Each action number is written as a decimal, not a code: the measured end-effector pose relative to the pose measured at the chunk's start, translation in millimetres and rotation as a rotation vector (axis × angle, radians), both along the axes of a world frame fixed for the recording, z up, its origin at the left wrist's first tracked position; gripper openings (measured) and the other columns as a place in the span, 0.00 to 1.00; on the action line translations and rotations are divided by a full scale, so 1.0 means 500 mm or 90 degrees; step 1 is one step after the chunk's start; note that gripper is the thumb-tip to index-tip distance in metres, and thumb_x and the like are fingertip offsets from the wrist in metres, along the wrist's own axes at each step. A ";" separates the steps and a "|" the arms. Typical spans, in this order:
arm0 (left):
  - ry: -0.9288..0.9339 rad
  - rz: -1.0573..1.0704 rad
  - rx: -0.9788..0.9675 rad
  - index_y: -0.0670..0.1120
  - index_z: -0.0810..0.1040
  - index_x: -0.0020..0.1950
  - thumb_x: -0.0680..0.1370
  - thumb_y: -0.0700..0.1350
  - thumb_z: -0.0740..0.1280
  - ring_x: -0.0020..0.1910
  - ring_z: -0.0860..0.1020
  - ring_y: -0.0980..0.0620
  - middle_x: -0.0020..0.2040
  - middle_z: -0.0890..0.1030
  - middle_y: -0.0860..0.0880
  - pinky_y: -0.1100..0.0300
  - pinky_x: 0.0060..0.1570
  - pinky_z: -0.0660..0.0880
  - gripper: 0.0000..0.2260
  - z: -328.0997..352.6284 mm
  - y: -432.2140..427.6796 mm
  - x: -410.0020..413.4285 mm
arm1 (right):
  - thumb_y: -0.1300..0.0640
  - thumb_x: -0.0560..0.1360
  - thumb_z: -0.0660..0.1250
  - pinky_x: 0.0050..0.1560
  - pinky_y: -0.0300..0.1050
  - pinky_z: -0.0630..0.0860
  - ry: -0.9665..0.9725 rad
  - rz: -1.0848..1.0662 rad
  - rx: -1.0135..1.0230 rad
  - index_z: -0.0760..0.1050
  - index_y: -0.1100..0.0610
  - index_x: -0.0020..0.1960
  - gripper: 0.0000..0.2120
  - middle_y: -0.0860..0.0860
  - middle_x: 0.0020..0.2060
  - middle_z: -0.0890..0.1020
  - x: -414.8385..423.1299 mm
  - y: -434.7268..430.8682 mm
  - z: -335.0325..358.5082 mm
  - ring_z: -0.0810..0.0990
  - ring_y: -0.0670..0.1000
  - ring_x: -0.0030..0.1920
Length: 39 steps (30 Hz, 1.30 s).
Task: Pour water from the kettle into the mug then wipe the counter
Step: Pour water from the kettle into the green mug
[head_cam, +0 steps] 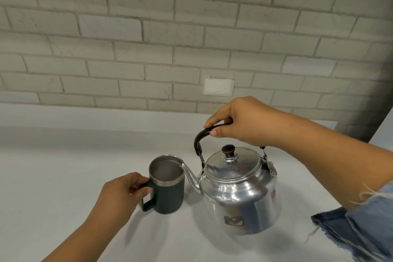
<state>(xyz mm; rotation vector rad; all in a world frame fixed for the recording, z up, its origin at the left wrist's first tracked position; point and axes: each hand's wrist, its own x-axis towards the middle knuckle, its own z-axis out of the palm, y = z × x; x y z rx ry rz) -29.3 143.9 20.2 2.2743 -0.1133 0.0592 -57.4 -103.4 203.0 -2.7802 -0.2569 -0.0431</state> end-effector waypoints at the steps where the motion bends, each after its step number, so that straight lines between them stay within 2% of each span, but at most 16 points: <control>1: 0.000 0.000 0.000 0.58 0.77 0.39 0.72 0.43 0.71 0.39 0.78 0.61 0.38 0.80 0.60 0.69 0.38 0.69 0.09 0.000 0.000 0.001 | 0.48 0.74 0.68 0.38 0.32 0.69 -0.001 0.003 -0.003 0.80 0.41 0.56 0.11 0.35 0.36 0.71 0.000 0.001 0.000 0.72 0.40 0.36; 7: 0.005 0.003 -0.003 0.56 0.78 0.41 0.72 0.44 0.71 0.40 0.77 0.60 0.39 0.80 0.59 0.66 0.39 0.69 0.07 0.000 0.000 0.001 | 0.47 0.74 0.68 0.42 0.36 0.70 0.006 0.017 -0.020 0.80 0.41 0.55 0.10 0.36 0.36 0.70 0.004 0.007 0.001 0.72 0.39 0.38; 12: 0.002 0.006 -0.008 0.57 0.77 0.41 0.72 0.44 0.71 0.40 0.77 0.61 0.39 0.80 0.60 0.67 0.39 0.69 0.07 0.000 -0.001 -0.001 | 0.47 0.73 0.69 0.41 0.33 0.70 0.008 0.026 -0.046 0.80 0.41 0.54 0.10 0.36 0.36 0.71 0.011 0.011 0.001 0.73 0.40 0.39; 17: -0.003 0.005 -0.013 0.55 0.78 0.42 0.73 0.43 0.70 0.40 0.77 0.61 0.39 0.80 0.59 0.66 0.39 0.69 0.06 0.001 -0.001 -0.004 | 0.46 0.73 0.69 0.47 0.38 0.73 0.003 0.030 -0.069 0.81 0.41 0.54 0.10 0.36 0.37 0.71 0.018 0.012 0.004 0.75 0.43 0.47; 24: -0.007 0.005 -0.019 0.55 0.78 0.42 0.72 0.43 0.71 0.41 0.77 0.60 0.39 0.80 0.60 0.69 0.38 0.68 0.07 0.000 -0.002 -0.005 | 0.46 0.73 0.69 0.39 0.32 0.68 -0.003 0.034 -0.082 0.81 0.42 0.54 0.11 0.36 0.37 0.70 0.021 0.015 0.015 0.72 0.39 0.39; 28: -0.004 0.008 -0.015 0.53 0.79 0.44 0.72 0.43 0.71 0.41 0.77 0.60 0.39 0.80 0.59 0.67 0.40 0.69 0.05 -0.001 -0.003 -0.004 | 0.46 0.73 0.69 0.41 0.34 0.70 0.004 0.040 -0.090 0.81 0.41 0.55 0.11 0.36 0.36 0.70 0.019 0.020 0.018 0.73 0.40 0.40; 33: -0.010 0.006 -0.009 0.54 0.78 0.44 0.73 0.43 0.70 0.41 0.77 0.60 0.39 0.80 0.60 0.65 0.42 0.69 0.06 0.000 -0.002 -0.006 | 0.46 0.73 0.69 0.46 0.39 0.72 0.008 0.043 -0.105 0.81 0.42 0.55 0.11 0.37 0.36 0.70 0.014 0.026 0.024 0.75 0.44 0.46; 35: -0.011 0.007 -0.009 0.54 0.78 0.43 0.73 0.43 0.70 0.41 0.77 0.61 0.39 0.79 0.61 0.65 0.43 0.69 0.06 0.000 -0.003 -0.006 | 0.46 0.73 0.69 0.46 0.40 0.73 0.010 0.043 -0.111 0.81 0.42 0.55 0.11 0.37 0.36 0.70 0.013 0.028 0.025 0.74 0.44 0.45; 39: -0.008 0.007 -0.010 0.54 0.78 0.44 0.73 0.43 0.70 0.41 0.77 0.60 0.39 0.80 0.59 0.64 0.44 0.69 0.06 0.000 -0.003 -0.006 | 0.46 0.73 0.69 0.41 0.36 0.71 0.010 0.042 -0.115 0.81 0.42 0.54 0.11 0.37 0.36 0.70 0.013 0.028 0.027 0.73 0.42 0.39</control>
